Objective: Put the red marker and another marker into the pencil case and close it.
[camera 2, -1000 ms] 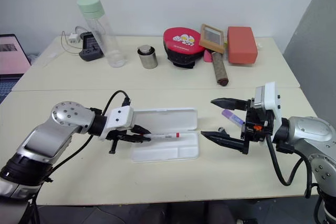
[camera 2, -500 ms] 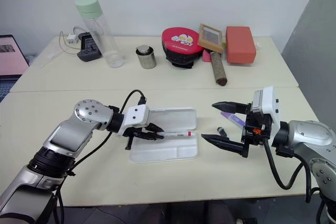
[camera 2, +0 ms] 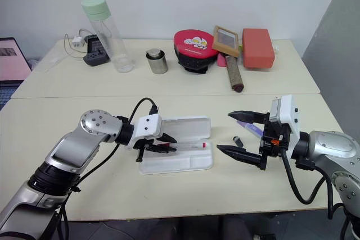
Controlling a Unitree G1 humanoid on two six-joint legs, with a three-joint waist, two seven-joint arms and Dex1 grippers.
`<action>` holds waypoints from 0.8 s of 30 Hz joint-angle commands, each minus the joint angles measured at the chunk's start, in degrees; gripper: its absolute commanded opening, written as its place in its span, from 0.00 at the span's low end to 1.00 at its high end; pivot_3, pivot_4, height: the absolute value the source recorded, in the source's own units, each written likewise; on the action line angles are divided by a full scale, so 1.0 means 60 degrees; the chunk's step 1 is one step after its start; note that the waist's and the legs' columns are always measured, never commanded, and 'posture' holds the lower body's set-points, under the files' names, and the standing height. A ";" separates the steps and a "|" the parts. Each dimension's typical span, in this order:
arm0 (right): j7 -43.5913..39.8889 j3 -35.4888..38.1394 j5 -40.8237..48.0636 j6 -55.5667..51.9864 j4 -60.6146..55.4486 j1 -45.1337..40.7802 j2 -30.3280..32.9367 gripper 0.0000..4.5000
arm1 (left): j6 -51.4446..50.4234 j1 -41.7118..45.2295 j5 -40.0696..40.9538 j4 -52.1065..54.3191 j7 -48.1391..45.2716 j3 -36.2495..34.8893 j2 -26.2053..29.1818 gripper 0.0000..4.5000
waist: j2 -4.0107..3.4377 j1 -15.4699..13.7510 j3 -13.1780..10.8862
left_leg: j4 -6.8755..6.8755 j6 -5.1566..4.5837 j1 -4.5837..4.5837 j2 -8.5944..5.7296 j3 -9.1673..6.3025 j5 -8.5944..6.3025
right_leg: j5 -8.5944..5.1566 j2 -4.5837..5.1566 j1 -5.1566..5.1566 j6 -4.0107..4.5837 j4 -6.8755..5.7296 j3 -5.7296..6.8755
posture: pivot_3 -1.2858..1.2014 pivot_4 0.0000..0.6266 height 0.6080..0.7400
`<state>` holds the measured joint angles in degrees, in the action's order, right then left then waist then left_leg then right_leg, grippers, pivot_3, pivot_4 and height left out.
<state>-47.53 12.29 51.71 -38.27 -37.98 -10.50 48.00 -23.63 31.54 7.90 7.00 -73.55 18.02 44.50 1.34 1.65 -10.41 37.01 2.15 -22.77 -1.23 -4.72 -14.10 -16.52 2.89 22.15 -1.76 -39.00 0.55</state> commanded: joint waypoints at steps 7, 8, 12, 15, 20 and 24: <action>-0.0132 0.0203 0.0052 0.0156 -0.0187 -0.0021 0.0148 1.00 | -0.0606 -0.0241 0.0266 0.0747 -0.0007 -0.0157 0.0078 0.73 | 0.0000 0.0000 0.0000 | 0.0001 0.0000 -0.0002 0.0000 -0.0001 0.0000 | 0.0000 0.0000 0.0002 0.0000 0.0000 0.0000 | 0.52 0.24 1.00; -0.0146 0.0191 0.0039 0.0158 -0.0178 -0.0002 0.0147 1.00 | -0.0686 -0.0255 0.0316 0.0823 0.0004 -0.0185 0.0072 0.78 | 0.0000 0.0000 0.0000 | 0.0001 0.0000 -0.0002 0.0001 -0.0001 0.0000 | 0.0000 0.0000 0.0001 0.0000 0.0001 0.0000 | 0.52 0.24 1.00; -0.0098 0.0130 -0.0062 0.0119 -0.0088 0.0082 0.0104 1.00 | -0.1009 -0.0359 0.0732 0.1271 -0.0020 -0.0328 0.0042 0.97 | 0.0000 0.0002 0.0000 | 0.0001 0.0000 -0.0001 0.0002 -0.0001 0.0000 | 0.0000 -0.0001 0.0001 0.0000 0.0000 0.0000 | 0.52 0.24 1.00; 0.0070 0.0021 -0.0297 -0.0040 0.0106 0.0144 0.0139 1.00 | -0.1276 -0.0394 0.1145 0.1593 0.0194 -0.0507 -0.0169 1.00 | 0.0000 -0.0004 0.0000 | 0.0002 0.0000 -0.0002 0.0002 -0.0003 0.0000 | 0.0000 0.0000 0.0001 0.0000 0.0000 0.0000 | 0.52 0.24 1.00; 0.0727 -0.0245 -0.1048 -0.0345 0.1168 -0.0192 0.0094 1.00 | -0.1960 -0.0345 0.1963 0.1892 0.1097 -0.1028 -0.1008 1.00 | 0.0000 -0.0005 0.0000 | 0.0004 0.0000 -0.0001 0.0000 -0.0001 0.0000 | 0.0000 0.0002 0.0000 0.0000 -0.0001 -0.0002 | 0.52 0.24 1.00; 0.1125 -0.0844 -0.2446 -0.0401 0.2796 -0.0647 0.0322 1.00 | -0.2281 -0.0145 0.2442 0.1890 0.2084 -0.1469 -0.1982 1.00 | 0.0001 -0.0005 0.0000 | 0.0008 0.0001 0.0000 0.0000 0.0004 0.0001 | 0.0001 0.0002 -0.0001 0.0000 -0.0005 -0.0002 | 0.52 0.24 1.00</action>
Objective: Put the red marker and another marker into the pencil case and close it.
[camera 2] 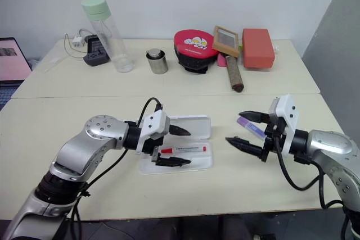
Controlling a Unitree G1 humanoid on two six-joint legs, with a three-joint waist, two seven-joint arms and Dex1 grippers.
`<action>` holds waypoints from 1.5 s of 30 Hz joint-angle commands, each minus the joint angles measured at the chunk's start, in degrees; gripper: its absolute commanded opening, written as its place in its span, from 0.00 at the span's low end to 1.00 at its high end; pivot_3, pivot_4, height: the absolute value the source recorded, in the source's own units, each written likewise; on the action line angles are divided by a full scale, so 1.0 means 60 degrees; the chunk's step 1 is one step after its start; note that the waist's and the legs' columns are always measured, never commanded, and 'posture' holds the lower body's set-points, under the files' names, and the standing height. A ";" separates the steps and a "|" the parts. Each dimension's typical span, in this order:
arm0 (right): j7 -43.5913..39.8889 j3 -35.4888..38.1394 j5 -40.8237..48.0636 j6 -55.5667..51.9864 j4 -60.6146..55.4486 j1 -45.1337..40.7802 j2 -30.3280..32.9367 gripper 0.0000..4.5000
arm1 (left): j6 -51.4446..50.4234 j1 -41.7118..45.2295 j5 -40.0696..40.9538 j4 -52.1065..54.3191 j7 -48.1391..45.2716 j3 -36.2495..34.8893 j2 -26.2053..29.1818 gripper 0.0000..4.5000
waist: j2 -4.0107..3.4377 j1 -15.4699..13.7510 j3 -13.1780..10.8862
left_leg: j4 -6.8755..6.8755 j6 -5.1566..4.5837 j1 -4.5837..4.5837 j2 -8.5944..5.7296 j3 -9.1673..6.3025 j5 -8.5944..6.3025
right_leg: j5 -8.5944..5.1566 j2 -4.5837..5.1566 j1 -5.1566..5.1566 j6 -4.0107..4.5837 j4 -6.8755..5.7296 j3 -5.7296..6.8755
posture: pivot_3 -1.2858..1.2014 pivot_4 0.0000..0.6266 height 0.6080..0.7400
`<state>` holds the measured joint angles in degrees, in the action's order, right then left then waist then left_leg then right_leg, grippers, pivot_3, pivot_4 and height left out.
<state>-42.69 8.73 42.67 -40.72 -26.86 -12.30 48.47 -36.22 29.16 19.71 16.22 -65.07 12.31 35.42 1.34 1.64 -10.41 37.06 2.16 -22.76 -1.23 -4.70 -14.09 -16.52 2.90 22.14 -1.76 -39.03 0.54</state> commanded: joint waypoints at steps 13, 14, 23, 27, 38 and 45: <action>-0.0984 -0.2157 -0.3760 0.1357 0.5467 -0.1760 -0.0109 1.00 | 0.0239 0.0354 0.0791 0.0834 0.2222 -0.0443 -0.2045 1.00 | -0.0003 0.0005 0.0002 | 0.0001 0.0003 0.0000 -0.0003 0.0012 0.0002 | 0.0001 0.0005 0.0003 0.0000 0.0002 -0.0010 | 0.52 0.24 1.00; -0.1102 -0.2211 -0.3872 0.1385 0.5625 -0.1805 -0.0118 1.00 | 0.0239 0.0352 0.0846 0.0868 0.2271 -0.0463 -0.2085 1.00 | -0.0002 0.0000 0.0001 | 0.0002 0.0003 0.0001 -0.0006 0.0013 0.0002 | 0.0002 0.0007 0.0002 0.0000 0.0002 -0.0010 | 0.52 0.24 1.00; -0.1581 -0.2286 -0.4485 0.1405 0.6036 -0.1893 -0.0198 0.60 | 0.0299 0.0362 0.0842 0.0850 0.2269 -0.0418 -0.1951 1.00 | -0.0004 0.0007 0.0003 | 0.0002 0.0005 0.0007 -0.0004 0.0013 0.0002 | 0.0002 0.0007 -0.0004 0.0000 0.0002 -0.0011 | 0.52 0.24 1.00; -0.1703 -0.2245 -0.4540 0.1449 0.5945 -0.1811 -0.0204 0.37 | 0.0368 0.0457 0.0770 0.0724 0.2359 -0.0429 -0.2015 1.00 | -0.0004 0.0007 0.0003 | 0.0001 0.0005 0.0008 -0.0004 0.0011 0.0003 | 0.0001 0.0007 -0.0004 0.0000 0.0002 -0.0009 | 0.52 0.24 1.00; -0.1891 -0.1717 -0.4283 0.1537 0.4743 -0.1737 -0.0031 0.24 | 0.0533 0.0584 0.0861 0.0516 0.2084 -0.0622 -0.1548 1.00 | -0.0004 0.0018 0.0002 | 0.0000 0.0006 0.0007 -0.0004 0.0010 0.0003 | 0.0001 0.0007 -0.0001 0.0000 0.0000 -0.0012 | 0.52 0.24 1.00; -0.3673 -0.1781 -0.3509 0.1166 0.1850 -0.1116 0.1427 0.24 | -0.0214 -0.0923 0.2222 0.2156 0.0696 -0.2338 0.1003 1.00 | -0.0013 0.0051 -0.0003 | -0.0009 0.0005 0.0003 0.0006 -0.0005 0.0002 | 0.0000 0.0004 0.0016 0.0000 0.0005 -0.0020 | 0.52 0.24 1.00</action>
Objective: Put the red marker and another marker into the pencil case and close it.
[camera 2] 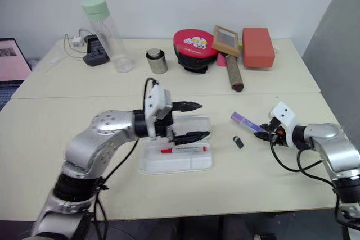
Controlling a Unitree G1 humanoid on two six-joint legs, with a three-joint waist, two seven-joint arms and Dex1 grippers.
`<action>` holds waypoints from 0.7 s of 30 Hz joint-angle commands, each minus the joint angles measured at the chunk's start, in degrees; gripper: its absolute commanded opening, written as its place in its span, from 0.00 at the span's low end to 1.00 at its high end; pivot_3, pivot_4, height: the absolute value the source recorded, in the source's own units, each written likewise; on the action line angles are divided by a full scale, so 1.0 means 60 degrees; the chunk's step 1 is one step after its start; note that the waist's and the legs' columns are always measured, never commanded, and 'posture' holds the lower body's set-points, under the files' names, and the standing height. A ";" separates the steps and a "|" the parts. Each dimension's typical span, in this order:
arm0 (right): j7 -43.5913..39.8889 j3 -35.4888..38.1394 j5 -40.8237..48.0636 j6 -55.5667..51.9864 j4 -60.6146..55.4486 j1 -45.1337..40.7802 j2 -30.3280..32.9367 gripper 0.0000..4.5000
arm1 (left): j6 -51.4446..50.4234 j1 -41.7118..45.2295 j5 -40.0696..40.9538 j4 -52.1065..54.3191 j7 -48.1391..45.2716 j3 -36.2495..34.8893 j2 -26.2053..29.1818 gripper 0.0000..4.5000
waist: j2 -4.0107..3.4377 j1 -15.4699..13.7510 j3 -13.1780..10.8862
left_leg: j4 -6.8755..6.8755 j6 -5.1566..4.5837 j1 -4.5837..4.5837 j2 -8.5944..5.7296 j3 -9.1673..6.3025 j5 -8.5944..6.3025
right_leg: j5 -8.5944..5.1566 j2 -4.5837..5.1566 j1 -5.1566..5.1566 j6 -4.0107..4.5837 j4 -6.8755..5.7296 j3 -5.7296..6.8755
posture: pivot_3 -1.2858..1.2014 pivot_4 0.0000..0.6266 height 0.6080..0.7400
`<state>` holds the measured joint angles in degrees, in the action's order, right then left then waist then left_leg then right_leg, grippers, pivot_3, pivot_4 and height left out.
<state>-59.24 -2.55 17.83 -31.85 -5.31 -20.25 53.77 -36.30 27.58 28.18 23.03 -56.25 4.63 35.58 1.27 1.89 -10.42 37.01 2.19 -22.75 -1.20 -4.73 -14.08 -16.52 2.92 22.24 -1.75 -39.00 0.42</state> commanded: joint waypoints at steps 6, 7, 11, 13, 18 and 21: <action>-0.0872 -0.1047 0.1089 -0.1260 -0.3557 -0.0558 -0.0050 0.24 | -0.0222 -0.2146 0.1297 0.1307 -0.1486 -0.2667 0.2748 1.00 | -0.0001 -0.0036 -0.0003 | 0.0000 -0.0003 0.0022 0.0005 -0.0021 -0.0002 | -0.0001 -0.0003 -0.0024 0.0001 -0.0002 0.0007 | 0.52 0.24 1.00; -0.0751 -0.1432 0.0973 -0.1366 -0.3588 -0.0767 -0.0334 0.24 | -0.0234 -0.2401 0.1385 0.1307 -0.1610 -0.3018 0.2994 1.00 | 0.0007 -0.0010 -0.0005 | 0.0004 -0.0003 0.0024 0.0001 -0.0021 -0.0002 | -0.0001 -0.0001 -0.0031 0.0000 0.0000 0.0011 | 0.52 0.24 1.00; -0.0231 -0.2890 0.0066 -0.1434 -0.3150 -0.1403 -0.1370 0.24 | -0.0168 -0.3340 0.1628 0.1170 -0.1960 -0.4005 0.3559 1.00 | 0.0005 -0.0026 -0.0007 | -0.0002 -0.0003 0.0027 0.0007 -0.0025 -0.0002 | -0.0001 -0.0004 -0.0026 0.0002 0.0002 0.0009 | 0.52 0.24 1.00; -0.0086 -0.3474 -0.0306 -0.1408 -0.2876 -0.1735 -0.1863 0.24 | -0.0123 -0.3929 0.1604 0.1151 -0.2202 -0.4469 0.3778 1.00 | 0.0004 -0.0024 -0.0008 | -0.0005 -0.0002 0.0025 0.0004 -0.0025 -0.0002 | -0.0002 0.0001 -0.0022 0.0002 0.0001 0.0008 | 0.52 0.24 1.00; -0.0070 -0.4219 -0.0551 -0.1619 -0.2658 -0.2416 -0.2775 0.24 | -0.0099 -0.4995 0.1650 0.1322 -0.2581 -0.5328 0.4203 1.00 | 0.0002 -0.0029 -0.0010 | -0.0005 -0.0001 0.0003 -0.0002 -0.0029 -0.0002 | -0.0001 0.0008 0.0002 0.0003 0.0002 0.0009 | 0.52 0.24 1.00; 0.0051 -0.4514 -0.0719 -0.1695 -0.2497 -0.2644 -0.3257 0.24 | -0.0060 -0.5226 0.1622 0.1218 -0.2695 -0.5588 0.4396 1.00 | 0.0001 -0.0042 -0.0009 | -0.0006 -0.0001 0.0005 0.0000 -0.0039 -0.0002 | -0.0001 0.0008 0.0000 0.0003 0.0002 0.0015 | 0.52 0.24 1.00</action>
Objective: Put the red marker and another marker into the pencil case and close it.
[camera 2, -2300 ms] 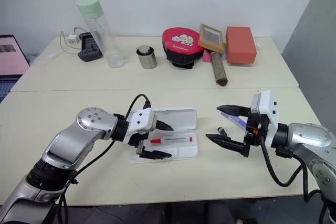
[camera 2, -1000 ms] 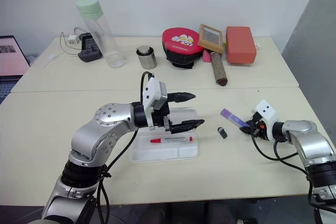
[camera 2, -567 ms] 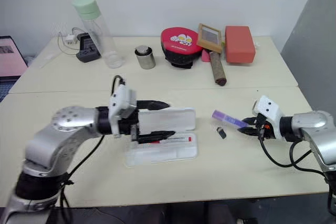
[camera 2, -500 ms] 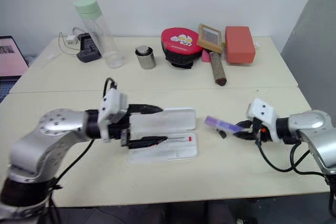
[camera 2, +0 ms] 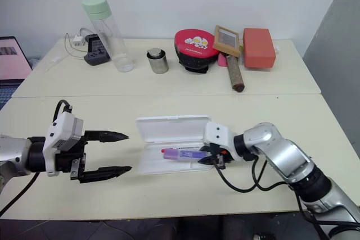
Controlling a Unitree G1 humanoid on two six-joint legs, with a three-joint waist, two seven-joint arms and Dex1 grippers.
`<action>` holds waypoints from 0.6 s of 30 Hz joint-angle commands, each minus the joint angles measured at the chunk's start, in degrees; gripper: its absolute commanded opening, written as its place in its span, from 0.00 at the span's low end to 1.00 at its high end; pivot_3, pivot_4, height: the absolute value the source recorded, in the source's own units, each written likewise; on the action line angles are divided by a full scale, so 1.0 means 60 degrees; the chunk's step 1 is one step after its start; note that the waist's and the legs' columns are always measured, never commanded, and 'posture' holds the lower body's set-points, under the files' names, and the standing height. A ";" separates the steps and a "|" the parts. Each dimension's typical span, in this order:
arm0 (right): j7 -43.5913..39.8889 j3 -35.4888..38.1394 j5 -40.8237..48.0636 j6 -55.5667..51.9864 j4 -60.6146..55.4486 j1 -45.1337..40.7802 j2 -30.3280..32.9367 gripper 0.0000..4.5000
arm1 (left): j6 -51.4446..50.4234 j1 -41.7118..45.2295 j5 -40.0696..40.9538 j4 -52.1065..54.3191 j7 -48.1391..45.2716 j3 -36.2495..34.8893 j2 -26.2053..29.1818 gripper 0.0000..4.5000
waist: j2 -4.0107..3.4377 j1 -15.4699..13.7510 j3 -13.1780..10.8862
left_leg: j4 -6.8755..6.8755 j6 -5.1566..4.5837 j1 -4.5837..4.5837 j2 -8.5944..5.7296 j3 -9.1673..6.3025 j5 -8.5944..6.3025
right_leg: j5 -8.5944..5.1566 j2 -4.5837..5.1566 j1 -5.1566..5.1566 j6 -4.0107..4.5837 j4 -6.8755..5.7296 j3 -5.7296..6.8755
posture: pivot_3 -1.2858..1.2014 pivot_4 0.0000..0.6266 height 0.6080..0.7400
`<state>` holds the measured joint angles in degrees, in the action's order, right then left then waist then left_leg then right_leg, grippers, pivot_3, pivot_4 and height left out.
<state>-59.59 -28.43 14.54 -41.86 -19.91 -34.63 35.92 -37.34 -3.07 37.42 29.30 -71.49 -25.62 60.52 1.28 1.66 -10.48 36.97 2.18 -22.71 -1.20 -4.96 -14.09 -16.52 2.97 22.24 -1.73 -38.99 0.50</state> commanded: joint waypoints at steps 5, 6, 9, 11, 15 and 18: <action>0.0205 -0.0678 -0.0349 -0.0164 0.0093 -0.0460 -0.0888 0.24 | 0.0056 -0.0120 0.0153 0.0287 0.0048 -0.0522 0.0279 1.00 | -0.0001 0.0009 0.0000 | -0.0001 0.0000 0.0001 -0.0002 0.0004 0.0000 | 0.0000 0.0000 0.0002 0.0000 -0.0002 -0.0002 | 0.52 0.24 1.00; 0.0243 -0.0743 -0.0396 -0.0205 0.0160 -0.0504 -0.1005 0.24 | 0.0008 -0.0112 0.0218 0.0346 0.0083 -0.0531 0.0273 1.00 | -0.0001 0.0012 -0.0001 | -0.0001 0.0000 0.0003 0.0001 0.0003 0.0000 | 0.0000 -0.0001 0.0002 0.0001 -0.0004 -0.0002 | 0.52 0.24 1.00; 0.0386 -0.0925 -0.0562 -0.0258 0.0458 -0.0649 -0.1365 0.24 | -0.0117 -0.0127 0.0380 0.0481 0.0162 -0.0611 0.0285 1.00 | -0.0001 0.0021 -0.0001 | -0.0002 0.0000 0.0004 0.0003 0.0003 0.0000 | 0.0000 -0.0002 0.0003 0.0001 -0.0005 -0.0004 | 0.52 0.24 1.00; 0.0448 -0.0978 -0.0644 -0.0255 0.0600 -0.0706 -0.1526 0.24 | -0.0159 -0.0159 0.0420 0.0501 0.0183 -0.0667 0.0310 1.00 | -0.0002 0.0023 -0.0001 | -0.0002 0.0000 0.0005 0.0003 0.0003 0.0000 | 0.0001 -0.0002 0.0003 0.0001 -0.0006 -0.0004 | 0.52 0.24 1.00; 0.0497 -0.1119 -0.0878 -0.0098 0.1033 -0.0851 -0.1828 0.24 | -0.0296 -0.0255 0.0518 0.0583 0.0183 -0.0780 0.0343 1.00 | -0.0003 0.0025 -0.0001 | -0.0003 0.0000 0.0005 0.0003 0.0003 0.0000 | 0.0001 -0.0004 0.0005 0.0001 -0.0007 -0.0004 | 0.52 0.24 1.00; 0.0461 -0.1120 -0.0967 -0.0019 0.1247 -0.0918 -0.1948 0.24 | -0.0362 -0.0205 0.0590 0.0637 0.0262 -0.0752 0.0363 1.00 | -0.0004 0.0026 -0.0002 | -0.0004 0.0000 0.0006 0.0003 0.0003 0.0000 | 0.0001 -0.0006 0.0005 0.0001 -0.0007 -0.0003 | 0.52 0.24 1.00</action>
<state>-56.89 -35.28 9.12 -43.07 -11.93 -38.96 24.72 -39.43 -4.53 39.92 31.69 -70.41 -27.97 61.68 1.26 1.82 -10.49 36.95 2.18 -22.68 -1.18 -4.94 -14.09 -16.52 2.92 22.27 -1.72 -39.03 0.49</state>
